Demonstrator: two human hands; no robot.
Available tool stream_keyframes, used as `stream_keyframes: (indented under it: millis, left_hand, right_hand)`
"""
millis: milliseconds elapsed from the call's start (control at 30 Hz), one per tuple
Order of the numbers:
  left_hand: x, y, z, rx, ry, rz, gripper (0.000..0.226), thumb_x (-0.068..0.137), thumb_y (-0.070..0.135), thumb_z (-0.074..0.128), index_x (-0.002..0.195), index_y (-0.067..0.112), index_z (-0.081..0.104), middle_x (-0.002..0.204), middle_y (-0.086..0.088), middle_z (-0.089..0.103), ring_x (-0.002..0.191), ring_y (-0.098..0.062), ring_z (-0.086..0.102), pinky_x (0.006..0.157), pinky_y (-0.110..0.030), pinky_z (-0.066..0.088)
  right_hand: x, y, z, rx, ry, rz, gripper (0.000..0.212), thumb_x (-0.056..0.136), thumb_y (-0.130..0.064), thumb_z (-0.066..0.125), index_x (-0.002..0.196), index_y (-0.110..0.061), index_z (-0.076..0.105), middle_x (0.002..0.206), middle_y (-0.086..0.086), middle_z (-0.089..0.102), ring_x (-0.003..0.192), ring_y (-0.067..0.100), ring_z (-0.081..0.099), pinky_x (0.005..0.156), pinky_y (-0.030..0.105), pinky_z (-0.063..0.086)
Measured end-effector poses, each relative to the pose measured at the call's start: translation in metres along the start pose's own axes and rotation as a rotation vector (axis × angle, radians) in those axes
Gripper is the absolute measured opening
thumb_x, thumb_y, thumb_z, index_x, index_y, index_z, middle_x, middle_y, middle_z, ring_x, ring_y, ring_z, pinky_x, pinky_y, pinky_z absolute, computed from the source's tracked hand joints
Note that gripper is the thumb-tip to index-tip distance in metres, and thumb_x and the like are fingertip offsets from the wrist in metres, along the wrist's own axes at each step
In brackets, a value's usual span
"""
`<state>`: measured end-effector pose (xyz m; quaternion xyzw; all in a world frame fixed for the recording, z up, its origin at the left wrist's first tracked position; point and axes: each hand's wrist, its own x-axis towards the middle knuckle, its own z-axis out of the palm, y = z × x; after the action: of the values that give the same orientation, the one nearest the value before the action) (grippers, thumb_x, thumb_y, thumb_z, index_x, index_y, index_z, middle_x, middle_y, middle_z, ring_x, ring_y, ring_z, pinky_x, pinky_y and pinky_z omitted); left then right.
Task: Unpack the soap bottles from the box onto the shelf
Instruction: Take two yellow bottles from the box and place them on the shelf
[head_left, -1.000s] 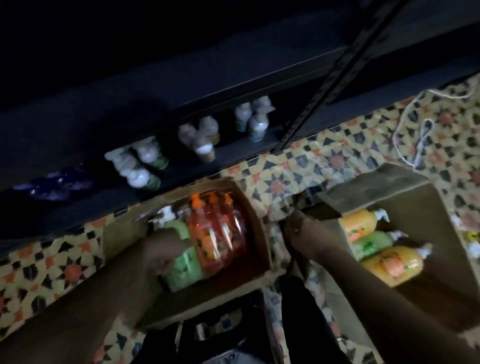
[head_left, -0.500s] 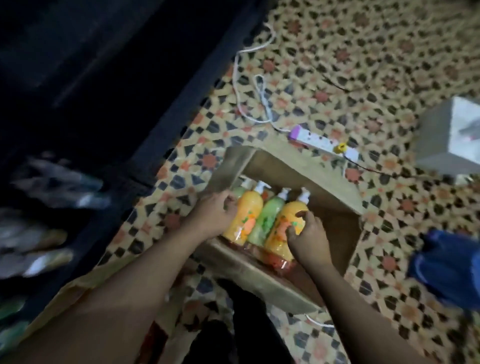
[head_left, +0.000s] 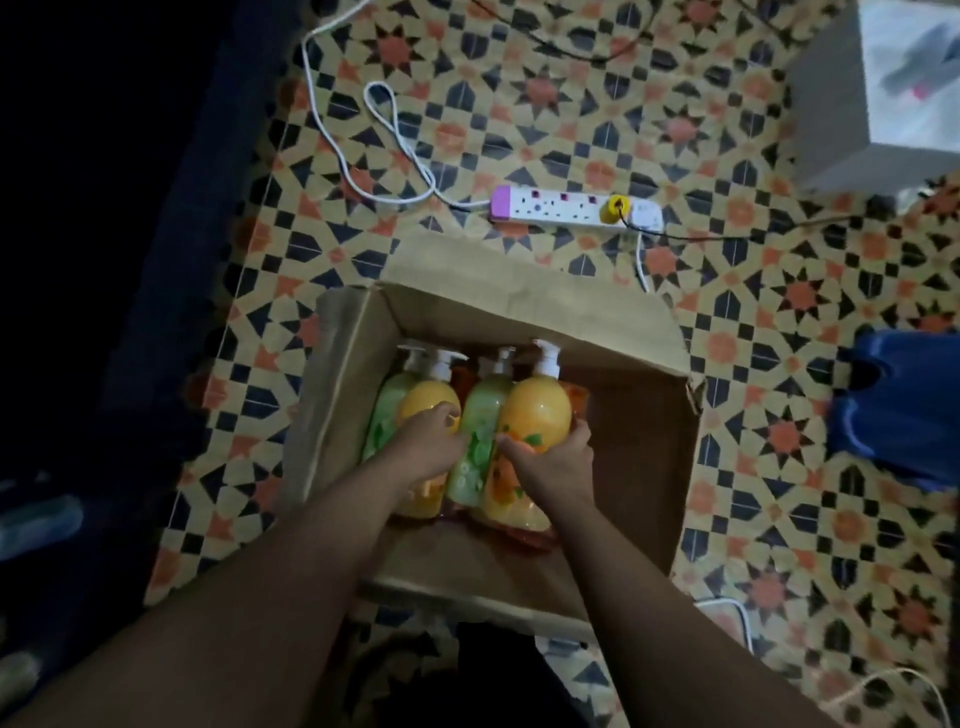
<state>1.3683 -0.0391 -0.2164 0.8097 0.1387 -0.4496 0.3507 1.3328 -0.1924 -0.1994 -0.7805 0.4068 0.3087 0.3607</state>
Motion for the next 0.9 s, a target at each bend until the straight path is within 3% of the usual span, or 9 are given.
stream_keyframes:
  millis: [200,300,400,500,567,700,900]
  left_hand:
    - [0.037,0.001,0.024,-0.012,-0.054,-0.034,0.053,0.099,0.028,0.051,0.15,0.02,0.035,0.154,-0.004,0.035,0.13,-0.023,0.045,0.09,-0.028,0.04]
    - [0.045,-0.003,0.031,0.132,0.082,-0.007,0.054,0.094,0.027,0.057,0.143,0.015,0.04,0.148,-0.009,0.038,0.135,-0.027,0.036,0.105,-0.034,0.036]
    - [0.047,-0.014,0.034,0.273,0.287,-0.05,0.061,0.088,0.03,0.064,0.141,0.018,0.037,0.144,-0.011,0.03,0.136,-0.03,0.025,0.107,-0.04,0.032]
    - [0.053,-0.026,0.031,0.182,0.256,-0.158,0.085,0.084,0.034,0.071,0.151,0.023,0.018,0.152,-0.011,0.01,0.141,-0.031,0.016,0.108,-0.041,0.031]
    - [0.059,-0.031,0.032,0.129,0.236,-0.181,0.098,0.081,0.034,0.075,0.153,0.024,0.01,0.153,-0.01,0.006,0.141,-0.032,0.019,0.107,-0.041,0.033]
    - [0.07,-0.048,0.039,-0.017,0.18,-0.283,0.119,0.071,0.034,0.084,0.153,0.029,-0.003,0.149,-0.016,0.022,0.136,-0.036,0.034,0.103,-0.042,0.039]
    - [0.082,-0.066,0.033,-0.007,0.169,-0.389,0.112,0.053,0.056,0.089,0.139,0.008,0.038,0.138,-0.013,0.044,0.126,-0.03,0.047,0.095,-0.036,0.043]
  right_hand:
    - [0.031,0.011,0.018,-0.034,-0.039,0.145,0.129,0.065,-0.054,0.084,0.155,-0.021,-0.002,0.156,0.015,0.02,0.142,0.036,0.029,0.11,0.05,0.034]
    - [0.042,0.019,0.019,-0.069,-0.041,0.145,0.121,0.063,-0.053,0.085,0.151,-0.013,0.011,0.152,0.014,0.024,0.14,0.035,0.03,0.11,0.047,0.035]
    - [0.046,0.021,0.022,-0.025,-0.034,0.116,0.111,0.064,-0.046,0.086,0.147,-0.01,0.02,0.149,0.013,0.029,0.138,0.033,0.033,0.11,0.044,0.037]
    - [0.048,0.021,0.026,-0.01,-0.026,0.116,0.109,0.063,-0.046,0.087,0.145,-0.011,0.023,0.148,0.012,0.03,0.137,0.032,0.034,0.11,0.046,0.038]
    - [0.049,0.022,0.027,-0.008,-0.015,0.113,0.109,0.062,-0.047,0.088,0.143,-0.011,0.025,0.146,0.011,0.031,0.136,0.032,0.035,0.108,0.047,0.04]
    - [0.05,0.026,0.029,-0.01,0.002,0.104,0.113,0.059,-0.053,0.088,0.143,-0.01,0.026,0.145,0.01,0.032,0.135,0.032,0.035,0.107,0.049,0.041]
    - [0.058,0.029,0.033,-0.006,0.02,0.097,0.108,0.06,-0.053,0.087,0.14,-0.011,0.028,0.142,0.01,0.033,0.133,0.032,0.036,0.106,0.05,0.041]
